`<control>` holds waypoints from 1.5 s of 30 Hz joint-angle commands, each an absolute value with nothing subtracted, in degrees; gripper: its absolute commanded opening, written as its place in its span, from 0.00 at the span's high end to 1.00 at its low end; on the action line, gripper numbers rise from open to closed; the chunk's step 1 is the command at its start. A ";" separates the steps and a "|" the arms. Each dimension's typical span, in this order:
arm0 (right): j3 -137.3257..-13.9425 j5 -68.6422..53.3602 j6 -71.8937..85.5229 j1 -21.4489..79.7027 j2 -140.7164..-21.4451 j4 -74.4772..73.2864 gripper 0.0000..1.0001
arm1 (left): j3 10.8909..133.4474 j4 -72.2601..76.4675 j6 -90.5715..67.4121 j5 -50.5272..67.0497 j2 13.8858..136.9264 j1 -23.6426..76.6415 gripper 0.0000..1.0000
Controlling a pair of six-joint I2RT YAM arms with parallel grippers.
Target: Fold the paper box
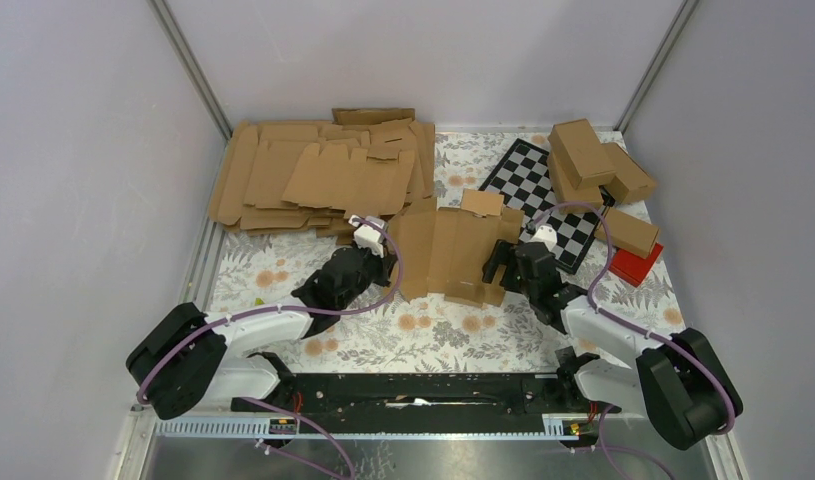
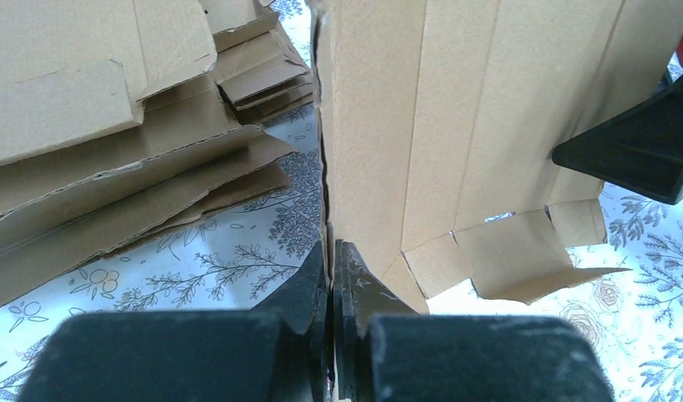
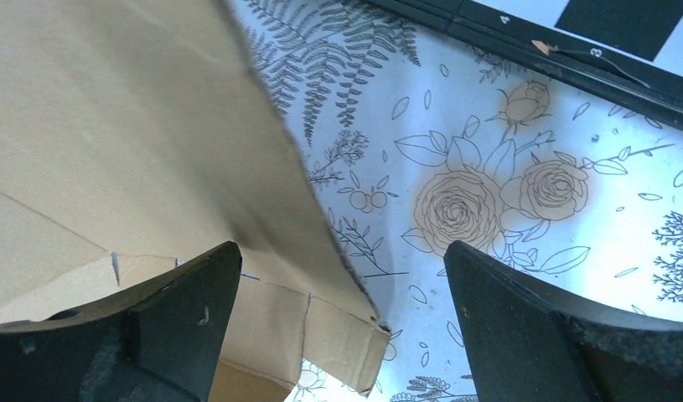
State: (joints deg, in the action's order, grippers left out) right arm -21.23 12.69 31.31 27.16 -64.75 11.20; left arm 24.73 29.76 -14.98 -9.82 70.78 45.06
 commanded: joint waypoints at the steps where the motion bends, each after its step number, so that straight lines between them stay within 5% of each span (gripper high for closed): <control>1: -22.22 10.62 33.69 25.59 -65.63 9.76 0.02 | 26.34 31.31 -14.19 -13.03 70.33 45.14 1.00; 12: -21.69 4.18 28.94 25.22 -62.52 14.48 0.10 | 23.74 36.37 -14.86 -6.00 66.39 45.09 1.00; 22: -22.60 -5.39 26.63 25.22 -55.70 14.85 0.20 | 29.00 23.51 -22.23 -1.82 61.23 44.86 1.00; 30: -21.25 -0.35 25.48 25.22 -48.46 13.45 0.01 | 32.42 14.43 -20.32 -3.26 56.04 44.91 1.00; 45: -27.53 0.29 37.62 23.04 -54.28 8.08 0.01 | 45.17 1.75 -22.19 4.17 54.05 45.00 1.00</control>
State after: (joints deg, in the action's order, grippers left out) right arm -22.68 2.24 30.81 24.73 -50.11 8.36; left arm 39.07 4.32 -22.06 0.91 54.83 45.01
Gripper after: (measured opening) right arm 0.993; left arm 0.014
